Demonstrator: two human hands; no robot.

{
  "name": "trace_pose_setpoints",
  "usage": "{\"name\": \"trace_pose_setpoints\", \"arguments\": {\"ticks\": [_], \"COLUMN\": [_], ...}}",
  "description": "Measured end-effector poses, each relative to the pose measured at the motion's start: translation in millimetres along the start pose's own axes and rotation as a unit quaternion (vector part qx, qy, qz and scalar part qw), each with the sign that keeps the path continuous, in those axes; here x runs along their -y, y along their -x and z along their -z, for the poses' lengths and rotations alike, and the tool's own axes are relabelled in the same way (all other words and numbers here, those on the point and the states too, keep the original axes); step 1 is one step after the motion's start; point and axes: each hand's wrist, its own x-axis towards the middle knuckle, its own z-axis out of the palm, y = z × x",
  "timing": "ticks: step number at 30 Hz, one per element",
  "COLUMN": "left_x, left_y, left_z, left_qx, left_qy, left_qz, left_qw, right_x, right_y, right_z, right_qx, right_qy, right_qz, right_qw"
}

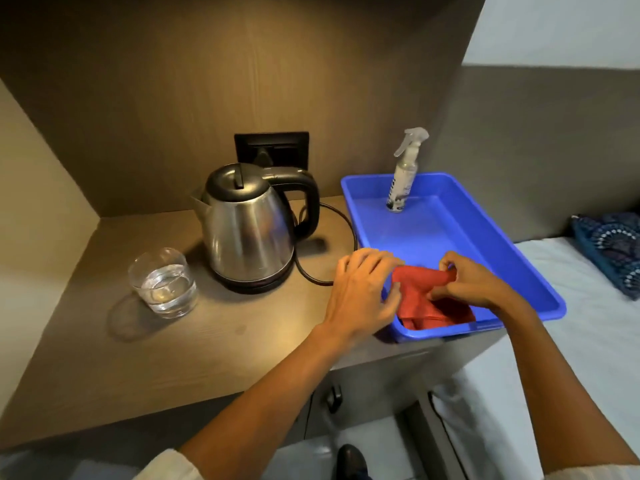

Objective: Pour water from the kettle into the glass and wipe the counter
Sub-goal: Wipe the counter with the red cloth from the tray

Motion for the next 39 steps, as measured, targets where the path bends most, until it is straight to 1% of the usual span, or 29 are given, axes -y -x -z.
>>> {"name": "trace_pose_setpoints", "arguments": {"ticks": [2, 4, 6, 7, 8, 9, 10, 13, 15, 17, 18, 20, 22, 24, 26, 31, 35, 39], "left_x": [-1.5, -2.0, -6.6, -9.2, -11.0, -10.6, -7.1, 12.4, 29.7, 43.1, 48.3, 58.9, 68.6, 83.4, 101.9, 145.4, 165.0, 176.6], "left_y": [-1.9, -4.5, -6.9, -7.5, -6.9, -4.3, 0.8, 36.7, 70.3, 99.8, 112.1, 134.7, 150.7, 163.3, 166.4, 148.5, 138.1, 137.5], "left_z": [3.2, 12.2, 29.0, 39.8, 50.3, 61.0, 69.4, 85.5, 90.9, 99.8, 106.4, 122.2, 139.5, 153.7, 161.6, 167.1, 163.2, 162.3], "left_qx": [0.005, 0.021, 0.014, -0.001, -0.020, -0.041, -0.059, -0.081, -0.067, -0.062, -0.083, -0.174, -0.266, -0.307, -0.300, -0.243, -0.231, -0.235], "left_qy": [0.060, 0.151, 0.250, 0.294, 0.326, 0.344, 0.348, 0.321, 0.275, 0.191, 0.127, 0.016, -0.038, -0.069, -0.072, 0.013, 0.047, 0.054], "left_qz": [0.032, 0.089, 0.152, 0.174, 0.193, 0.208, 0.224, 0.292, 0.353, 0.392, 0.397, 0.374, 0.342, 0.348, 0.379, 0.419, 0.423, 0.414], "left_qw": [0.998, 0.984, 0.956, 0.940, 0.925, 0.915, 0.908, 0.897, 0.892, 0.898, 0.905, 0.911, 0.900, 0.883, 0.873, 0.875, 0.875, 0.878], "right_x": [7.1, 23.1, 45.9, 58.2, 69.3, 80.4, 88.7, 106.8, 114.2, 119.4, 121.1, 123.2, 124.0, 123.9, 120.5, 124.4, 143.5, 171.5], "right_y": [15.4, 33.6, 50.0, 56.8, 61.1, 63.7, 61.6, 51.8, 48.1, 49.5, 50.2, 55.8, 62.6, 68.9, 70.4, 71.0, 80.4, 90.1], "right_z": [6.8, 17.1, 26.5, 28.9, 27.9, 22.4, 12.5, -36.7, -77.3, -113.5, -129.2, -153.1, -166.7, -179.5, -191.5, -206.6, -223.7, -245.6], "right_qx": [0.000, -0.004, -0.019, -0.018, -0.017, -0.025, -0.042, -0.068, -0.035, -0.012, -0.022, -0.042, -0.046, -0.034, -0.018, -0.023, -0.012, -0.041], "right_qy": [-0.115, -0.199, -0.286, -0.346, -0.399, -0.424, -0.412, -0.277, -0.231, -0.184, -0.146, -0.072, 0.012, 0.102, 0.147, 0.127, 0.125, 0.161], "right_qz": [0.059, 0.133, 0.203, 0.226, 0.239, 0.245, 0.241, 0.229, 0.235, 0.236, 0.245, 0.280, 0.315, 0.340, 0.351, 0.347, 0.373, 0.382], "right_qw": [0.992, 0.971, 0.936, 0.910, 0.885, 0.871, 0.878, 0.931, 0.944, 0.954, 0.958, 0.956, 0.948, 0.934, 0.925, 0.929, 0.919, 0.909]}}
